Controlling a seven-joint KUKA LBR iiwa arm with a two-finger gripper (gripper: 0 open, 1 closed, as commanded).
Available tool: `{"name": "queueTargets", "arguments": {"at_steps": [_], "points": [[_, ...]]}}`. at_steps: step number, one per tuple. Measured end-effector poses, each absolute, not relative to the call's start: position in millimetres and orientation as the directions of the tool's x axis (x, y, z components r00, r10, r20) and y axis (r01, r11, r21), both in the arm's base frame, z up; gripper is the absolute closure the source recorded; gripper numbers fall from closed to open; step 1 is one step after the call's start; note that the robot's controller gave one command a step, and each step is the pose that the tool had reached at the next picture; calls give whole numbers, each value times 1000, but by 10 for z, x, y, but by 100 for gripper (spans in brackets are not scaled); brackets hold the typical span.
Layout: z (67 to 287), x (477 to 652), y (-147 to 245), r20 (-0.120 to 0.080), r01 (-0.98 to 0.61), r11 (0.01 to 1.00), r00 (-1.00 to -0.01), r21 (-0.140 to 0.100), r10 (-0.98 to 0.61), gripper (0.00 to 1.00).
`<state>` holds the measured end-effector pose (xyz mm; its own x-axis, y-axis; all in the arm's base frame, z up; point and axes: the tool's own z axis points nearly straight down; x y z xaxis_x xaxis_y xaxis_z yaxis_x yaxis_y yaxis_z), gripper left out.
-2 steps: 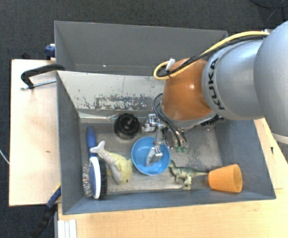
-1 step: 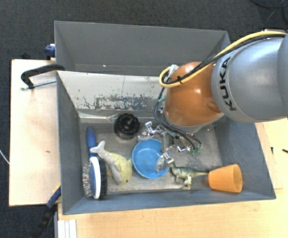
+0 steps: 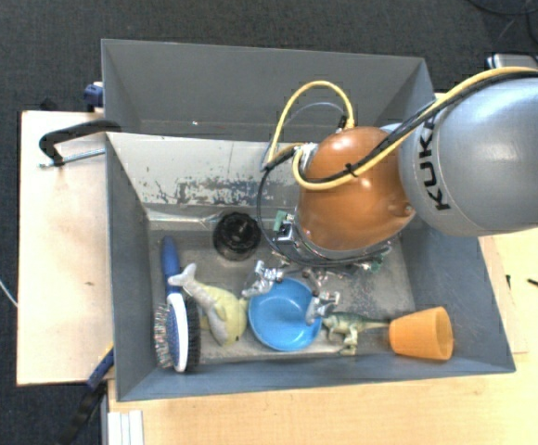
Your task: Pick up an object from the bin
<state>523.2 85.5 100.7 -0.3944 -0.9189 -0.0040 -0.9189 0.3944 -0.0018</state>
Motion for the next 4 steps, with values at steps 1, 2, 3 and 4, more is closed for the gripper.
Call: {"name": "queueTargets", "arguments": {"at_steps": [1,2,3,4], "points": [[771,5229,1014,-6,-991,-136,136,-15,-991,0],[791,5248,1028,-3,-991,-132,132,-7,-991,0],[816,5252,1058,-6,-991,-134,134,-8,-991,100],[1508,5269,1076,-4,-991,-131,131,-10,-991,100]]}}
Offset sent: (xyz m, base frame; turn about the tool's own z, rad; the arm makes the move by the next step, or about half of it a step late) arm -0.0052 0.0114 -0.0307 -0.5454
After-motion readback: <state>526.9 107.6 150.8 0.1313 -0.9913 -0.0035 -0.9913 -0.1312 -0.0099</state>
